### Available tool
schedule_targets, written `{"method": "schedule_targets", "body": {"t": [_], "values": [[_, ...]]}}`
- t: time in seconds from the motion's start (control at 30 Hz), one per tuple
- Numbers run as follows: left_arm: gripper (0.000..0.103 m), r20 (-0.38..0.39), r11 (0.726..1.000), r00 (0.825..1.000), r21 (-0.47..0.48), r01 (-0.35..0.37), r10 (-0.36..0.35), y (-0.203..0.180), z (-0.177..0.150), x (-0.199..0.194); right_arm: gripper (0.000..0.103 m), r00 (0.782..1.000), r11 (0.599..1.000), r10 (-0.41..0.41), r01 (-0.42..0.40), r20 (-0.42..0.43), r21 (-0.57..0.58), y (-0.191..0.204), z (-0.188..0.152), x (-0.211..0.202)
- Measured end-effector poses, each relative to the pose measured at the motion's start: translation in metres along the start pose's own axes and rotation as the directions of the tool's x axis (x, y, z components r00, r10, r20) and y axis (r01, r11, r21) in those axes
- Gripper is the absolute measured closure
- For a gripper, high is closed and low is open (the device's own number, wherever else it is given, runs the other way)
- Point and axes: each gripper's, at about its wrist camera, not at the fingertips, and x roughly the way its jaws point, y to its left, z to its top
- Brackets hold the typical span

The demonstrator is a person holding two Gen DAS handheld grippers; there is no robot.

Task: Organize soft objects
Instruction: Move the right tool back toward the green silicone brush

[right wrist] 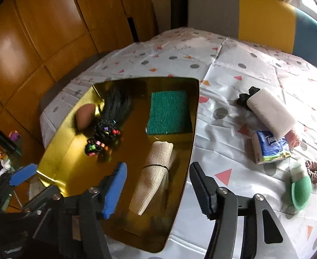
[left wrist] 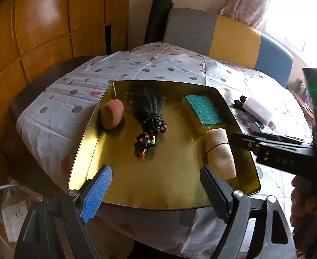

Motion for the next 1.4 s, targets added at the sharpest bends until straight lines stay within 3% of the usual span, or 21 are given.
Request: {"method": "schedule_targets", "body": {"t": [0.33, 0.6, 0.8, 0.97, 1.17, 1.3, 1.4], "values": [[0.018, 0.006, 0.999, 1.0, 0.05, 0.007, -0.007, -0.016, -0.001, -0.006, 0.041, 0.996, 0.998, -0.041, 0.037, 0.084, 0.049, -0.028, -0.01, -0.036], [0.018, 0.009, 0.996, 1.0, 0.089, 0.01, -0.011, -0.03, -0.003, -0.011, 0.041, 0.99, 0.99, -0.103, 0.093, 0.099, 0.102, -0.066, -0.025, -0.055], [0.018, -0.002, 0.992, 0.999, 0.114, 0.05, -0.051, -0.042, -0.002, -0.012, 0.041, 0.98, 0.974, -0.173, 0.154, 0.102, 0.166, -0.108, -0.039, -0.071], [0.019, -0.031, 0.984, 0.993, 0.131, 0.118, -0.115, -0.055, 0.001, -0.01, 0.039, 0.962, 0.948, -0.255, 0.229, 0.1, 0.22, -0.15, -0.049, -0.084], [0.019, -0.057, 0.974, 0.981, 0.122, 0.193, -0.187, -0.074, 0.017, -0.009, 0.039, 0.921, 0.883, -0.378, 0.329, 0.093, 0.335, -0.21, -0.068, -0.099], [0.019, -0.075, 0.964, 0.973, 0.14, 0.226, -0.218, -0.094, 0.032, -0.005, 0.039, 0.91, 0.819, -0.413, 0.354, 0.036, 0.451, -0.245, -0.087, -0.099], [0.02, -0.088, 0.953, 0.963, 0.141, 0.266, -0.256, -0.116, 0.049, 0.002, 0.037, 0.909, 0.811, -0.41, 0.326, 0.074, 0.485, -0.253, -0.086, -0.107]]}}
